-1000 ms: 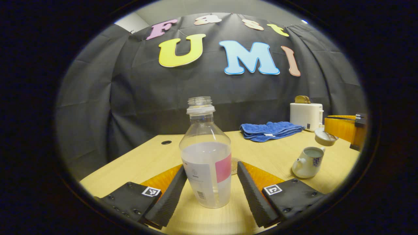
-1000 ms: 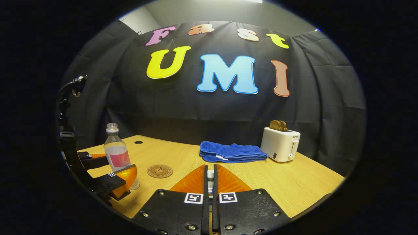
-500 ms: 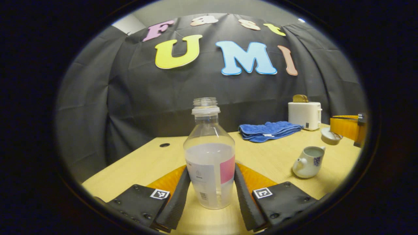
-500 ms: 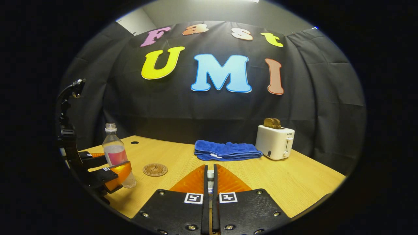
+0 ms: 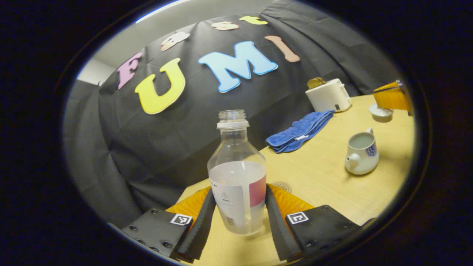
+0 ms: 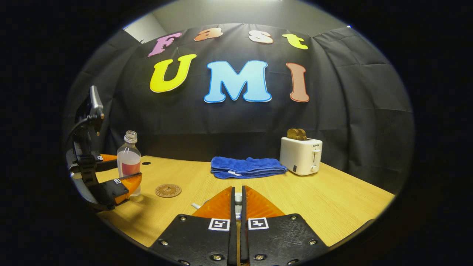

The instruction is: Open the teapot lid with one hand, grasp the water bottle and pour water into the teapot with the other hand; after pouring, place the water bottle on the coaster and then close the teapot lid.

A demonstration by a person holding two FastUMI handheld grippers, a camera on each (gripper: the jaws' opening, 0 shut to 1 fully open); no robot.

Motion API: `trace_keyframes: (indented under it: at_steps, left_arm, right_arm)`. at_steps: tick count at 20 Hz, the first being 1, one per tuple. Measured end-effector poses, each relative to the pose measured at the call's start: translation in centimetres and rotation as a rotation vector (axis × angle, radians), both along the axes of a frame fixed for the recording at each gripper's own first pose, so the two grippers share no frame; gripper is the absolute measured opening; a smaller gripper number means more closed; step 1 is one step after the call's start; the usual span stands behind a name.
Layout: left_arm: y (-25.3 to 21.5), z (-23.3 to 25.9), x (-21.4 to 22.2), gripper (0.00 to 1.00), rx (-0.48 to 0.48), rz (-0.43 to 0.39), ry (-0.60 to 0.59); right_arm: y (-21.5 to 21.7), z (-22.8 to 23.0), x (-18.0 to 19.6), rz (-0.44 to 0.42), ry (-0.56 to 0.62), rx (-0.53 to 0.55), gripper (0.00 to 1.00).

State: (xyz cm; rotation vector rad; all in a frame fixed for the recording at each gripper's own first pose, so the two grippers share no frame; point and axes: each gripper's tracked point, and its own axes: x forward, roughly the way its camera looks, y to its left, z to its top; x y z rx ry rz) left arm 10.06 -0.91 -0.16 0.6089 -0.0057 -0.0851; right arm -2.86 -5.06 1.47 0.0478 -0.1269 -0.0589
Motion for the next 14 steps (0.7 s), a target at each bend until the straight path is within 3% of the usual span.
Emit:
trace_keyframes:
  at_steps: [6, 14]
  left_arm:
    - [-3.0, 0.6, 0.2, 0.84, 0.229, -0.074, -0.01]
    - [-6.3, 0.9, 0.7, 0.84, 0.461, -0.124, -0.029]
  right_arm:
    - [-2.3, -0.8, -0.7, -0.038, 0.006, 0.027, 0.04]
    - [-4.5, -1.5, -1.4, -0.064, 0.009, 0.059, 0.04]
